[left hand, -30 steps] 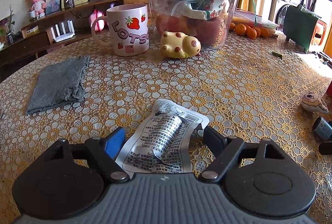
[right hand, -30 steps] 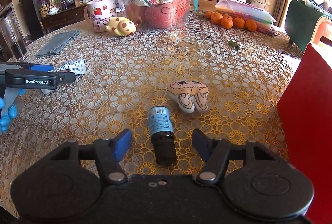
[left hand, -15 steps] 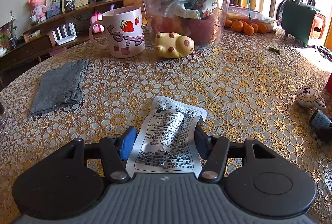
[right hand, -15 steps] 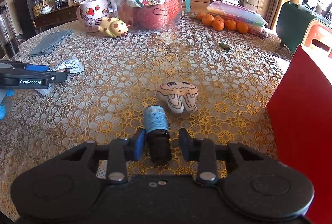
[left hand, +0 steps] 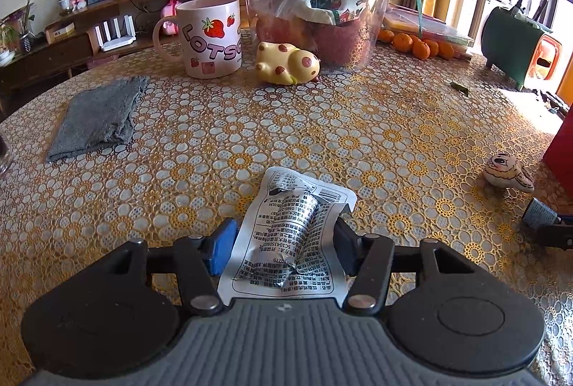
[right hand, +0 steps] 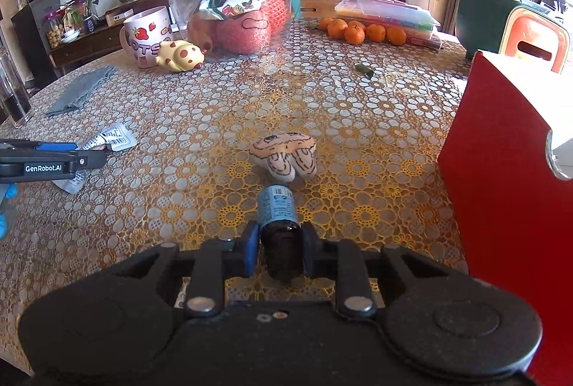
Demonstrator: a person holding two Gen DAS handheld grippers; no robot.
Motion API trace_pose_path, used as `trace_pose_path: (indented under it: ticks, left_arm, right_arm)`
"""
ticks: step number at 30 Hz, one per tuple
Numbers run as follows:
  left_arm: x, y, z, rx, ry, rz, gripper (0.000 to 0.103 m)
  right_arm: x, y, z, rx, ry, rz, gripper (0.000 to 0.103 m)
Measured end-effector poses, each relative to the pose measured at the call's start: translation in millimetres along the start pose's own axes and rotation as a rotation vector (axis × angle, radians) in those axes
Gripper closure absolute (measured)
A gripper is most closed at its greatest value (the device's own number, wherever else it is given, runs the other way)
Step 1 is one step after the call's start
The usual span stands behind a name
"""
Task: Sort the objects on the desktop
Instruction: 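Close left tool on the white blister pack while right tool grasps the dark bottle, then carry the blister pack with left tool while right tool carries the bottle over the box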
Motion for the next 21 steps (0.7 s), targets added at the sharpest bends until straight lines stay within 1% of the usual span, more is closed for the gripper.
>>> trace_pose_path:
  ticks: [5,11,21]
  left_arm:
    - [-9,14,7,-0.032,-0.014,0.022,0.047]
    - [-24,36,11,-0.038,-0.011,0.051,0.047]
    - [-43,68,12,-0.039,-0.008,0.097,0.047]
  right_arm:
    - [-10,6,4,0.016,0.006,-0.011,0.08]
    - [-20,11,8,0.036,0.012,-0.025,0.08]
    - [-43,19,7,0.062,0.059,-0.052,0.08]
Point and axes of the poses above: each gripper's, at about its wrist camera, not at the fingertips, and x roughly the way its jaws point, y to its right, z to its underside, the point moved 3 cm from there along x, roughly the way its jaws point, and after that the axes turned 5 degrees about z, right-handed, at the moved point
